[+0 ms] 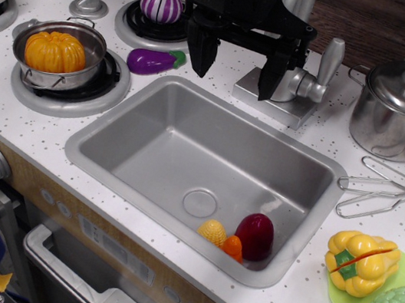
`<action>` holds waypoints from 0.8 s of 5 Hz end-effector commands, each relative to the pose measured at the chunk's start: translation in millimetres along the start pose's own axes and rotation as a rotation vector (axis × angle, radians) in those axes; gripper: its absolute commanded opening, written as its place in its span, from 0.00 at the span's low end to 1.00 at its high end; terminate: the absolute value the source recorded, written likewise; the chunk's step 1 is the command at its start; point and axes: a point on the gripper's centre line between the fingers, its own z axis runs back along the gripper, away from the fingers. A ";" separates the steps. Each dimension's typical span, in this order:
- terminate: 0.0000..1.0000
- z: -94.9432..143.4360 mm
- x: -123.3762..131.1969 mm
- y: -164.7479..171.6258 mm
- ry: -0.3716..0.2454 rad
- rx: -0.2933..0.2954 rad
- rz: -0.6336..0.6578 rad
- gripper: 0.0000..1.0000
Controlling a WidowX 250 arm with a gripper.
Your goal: Turn faucet front to left
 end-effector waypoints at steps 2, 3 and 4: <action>0.00 -1.1 15.7 1.7 -0.146 0.034 -0.045 1.00; 0.00 -0.9 33.7 -7.1 -0.225 0.066 -0.019 1.00; 0.00 -4.1 54.5 -12.1 -0.319 0.106 0.005 1.00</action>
